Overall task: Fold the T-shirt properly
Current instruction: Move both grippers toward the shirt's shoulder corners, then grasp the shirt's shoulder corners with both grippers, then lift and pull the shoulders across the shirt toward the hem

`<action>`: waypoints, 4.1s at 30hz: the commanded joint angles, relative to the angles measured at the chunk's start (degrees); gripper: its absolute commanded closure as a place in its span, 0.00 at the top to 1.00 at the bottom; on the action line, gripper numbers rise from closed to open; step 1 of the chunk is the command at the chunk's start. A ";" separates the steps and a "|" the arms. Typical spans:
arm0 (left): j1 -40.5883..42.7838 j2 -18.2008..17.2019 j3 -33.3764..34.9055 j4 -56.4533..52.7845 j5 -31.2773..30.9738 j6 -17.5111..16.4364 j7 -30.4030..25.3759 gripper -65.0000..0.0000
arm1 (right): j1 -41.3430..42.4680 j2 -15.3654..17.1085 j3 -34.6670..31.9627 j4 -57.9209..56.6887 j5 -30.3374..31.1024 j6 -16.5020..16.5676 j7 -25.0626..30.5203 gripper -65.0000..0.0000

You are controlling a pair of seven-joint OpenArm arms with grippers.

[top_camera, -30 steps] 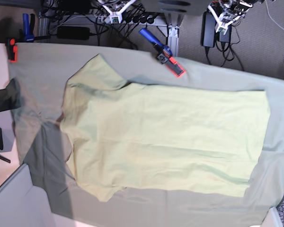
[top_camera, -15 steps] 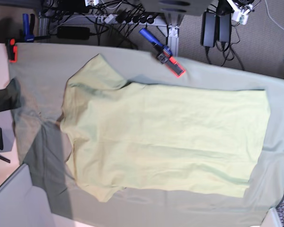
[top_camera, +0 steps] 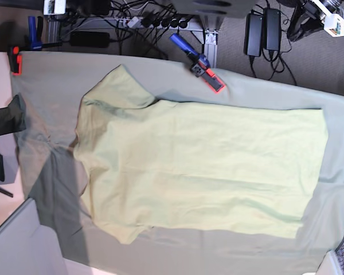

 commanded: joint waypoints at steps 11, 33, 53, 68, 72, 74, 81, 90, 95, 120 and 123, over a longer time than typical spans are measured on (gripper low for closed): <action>-0.13 -3.93 -0.44 9.09 -9.94 -0.71 11.13 0.51 | 16.17 -2.36 5.49 2.36 3.93 -8.09 -5.03 0.52; 1.46 -8.20 -5.11 9.11 -14.38 -0.71 12.59 0.51 | 34.18 -20.41 -8.66 -8.92 1.20 -10.49 -7.06 0.53; -13.53 -13.86 -9.94 5.95 -16.46 13.55 20.79 0.56 | 35.19 -22.69 -8.59 -9.25 -10.40 -10.51 -6.93 0.00; -29.62 -16.06 -8.57 -11.15 -31.95 9.18 32.30 0.56 | 35.04 -22.69 -8.59 -9.27 -11.47 -10.51 -6.93 0.00; -32.33 -15.96 -2.69 -14.84 -31.61 9.18 32.11 0.56 | 34.84 -22.69 -8.59 -9.27 -12.24 -10.51 -6.91 0.00; -34.05 -15.80 -0.22 -17.31 -30.97 9.18 31.98 0.56 | 34.58 -22.69 -8.59 -9.25 -12.81 -10.54 -6.91 0.00; -35.69 -15.82 3.30 -20.11 -31.01 9.14 31.43 0.56 | 33.46 -22.67 -8.59 -9.25 -12.92 -10.51 -6.91 0.00; -36.13 -15.89 5.46 -20.11 -24.26 9.03 22.75 0.00 | 33.46 -22.67 -8.59 -9.25 -18.56 -10.51 -6.91 0.00; -36.13 -16.02 5.42 -19.98 -11.06 9.07 21.68 0.00 | 33.46 -22.49 -8.59 -9.16 -18.73 -10.27 -6.95 0.00; -35.26 -17.14 0.57 -8.90 -24.37 -0.71 30.45 0.00 | 27.76 -16.02 4.74 1.90 -3.04 1.57 -13.84 0.00; -36.52 -17.09 0.26 -8.44 -24.13 -0.71 30.45 0.00 | 30.56 -15.85 4.76 1.90 -3.02 1.57 -15.26 0.00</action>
